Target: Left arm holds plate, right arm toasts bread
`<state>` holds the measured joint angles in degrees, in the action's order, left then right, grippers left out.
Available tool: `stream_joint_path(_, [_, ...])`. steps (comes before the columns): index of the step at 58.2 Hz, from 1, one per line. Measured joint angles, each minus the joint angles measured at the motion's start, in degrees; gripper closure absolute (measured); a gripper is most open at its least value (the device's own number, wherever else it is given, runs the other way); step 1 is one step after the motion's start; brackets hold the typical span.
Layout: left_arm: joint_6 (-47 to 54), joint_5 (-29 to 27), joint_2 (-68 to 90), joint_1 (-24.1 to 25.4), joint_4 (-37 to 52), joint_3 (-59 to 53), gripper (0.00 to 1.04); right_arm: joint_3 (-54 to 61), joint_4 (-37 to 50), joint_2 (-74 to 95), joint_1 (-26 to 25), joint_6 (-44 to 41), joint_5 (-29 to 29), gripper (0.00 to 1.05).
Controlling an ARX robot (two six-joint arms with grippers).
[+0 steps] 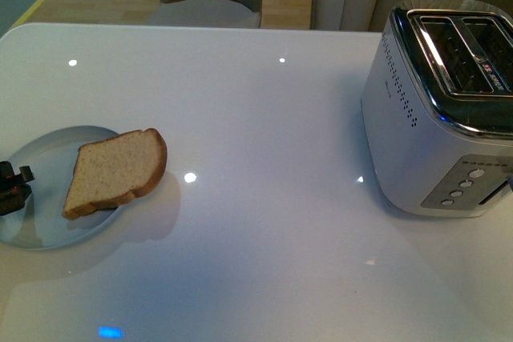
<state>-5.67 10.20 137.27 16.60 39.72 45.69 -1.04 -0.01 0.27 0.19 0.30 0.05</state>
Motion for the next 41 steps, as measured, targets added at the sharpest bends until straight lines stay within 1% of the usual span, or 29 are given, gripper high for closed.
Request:
stream_joint_path(9, [-0.2, -0.1, 0.0, 0.4, -0.4, -0.2, 0.91, 0.0, 0.0, 0.0, 0.0, 0.0, 0.0, 0.09])
stream_joint_path(14, [-1.0, 0.9, -0.5, 1.0, -0.4, -0.3, 1.02, 0.0, 0.0, 0.0, 0.0, 0.0, 0.0, 0.09])
stream_joint_path(28, [-6.4, 3.4, -5.1, 3.3, -1.2, -3.0, 1.02, 0.0, 0.0, 0.0, 0.0, 0.0, 0.0, 0.09])
stream_joint_path(41, [-9.0, 4.6, -13.2, 3.8, -4.2, -5.9, 1.02, 0.0, 0.0, 0.0, 0.0, 0.0, 0.0, 0.09])
